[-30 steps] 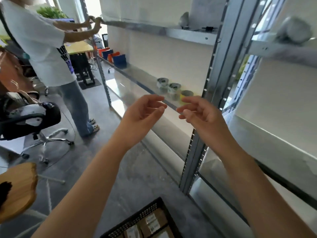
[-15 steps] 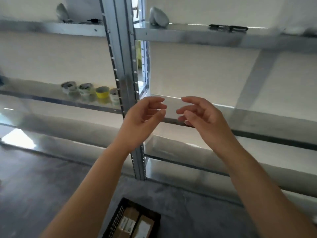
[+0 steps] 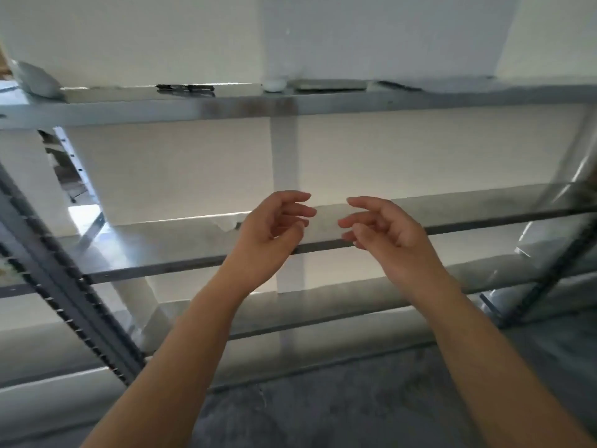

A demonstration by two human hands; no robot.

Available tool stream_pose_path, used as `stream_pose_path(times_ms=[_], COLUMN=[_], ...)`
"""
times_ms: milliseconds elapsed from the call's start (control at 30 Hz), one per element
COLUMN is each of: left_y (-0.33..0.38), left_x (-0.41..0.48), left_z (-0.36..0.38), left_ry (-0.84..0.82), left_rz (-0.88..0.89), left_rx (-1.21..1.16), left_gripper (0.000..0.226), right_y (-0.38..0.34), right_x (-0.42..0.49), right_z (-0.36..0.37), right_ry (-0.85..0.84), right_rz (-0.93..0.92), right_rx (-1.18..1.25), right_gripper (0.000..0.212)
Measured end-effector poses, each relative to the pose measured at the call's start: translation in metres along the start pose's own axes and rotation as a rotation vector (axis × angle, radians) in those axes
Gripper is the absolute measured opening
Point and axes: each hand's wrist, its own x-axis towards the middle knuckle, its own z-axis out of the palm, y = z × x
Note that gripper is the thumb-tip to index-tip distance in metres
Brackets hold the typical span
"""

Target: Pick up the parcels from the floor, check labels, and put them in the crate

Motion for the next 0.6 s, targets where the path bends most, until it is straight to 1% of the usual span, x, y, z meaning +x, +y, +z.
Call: stream_pose_path(times_ms=[200, 333, 467, 600], left_y=[0.022, 0.033, 0.042, 0.046], left_x=[0.039, 0.057, 0.073, 0.097], left_z=[0.155, 0.241, 0.299, 0.356], left_ry=[-0.139, -0.212, -0.279, -0.38], left_rz=[0.042, 0.062, 0.062, 0.091], left_rx=[-0.095, -0.145, -0.179, -0.214], left_gripper=[0.036, 0.035, 0.034, 0.032], right_y=[0.024, 0.037, 0.046, 0.06], right_x=[-0.028, -0.043, -0.055, -0.066], right_z=[-0.15, -0.232, -0.285, -0.33], right_ry=[0.176, 0.271, 0.371, 0.483], right_rz=[0.005, 0.012, 0.035, 0.064], right_rx=[-0.036, -0.094, -0.102, -0.139], right_gripper=[0.031, 0.031, 0.029, 0.028])
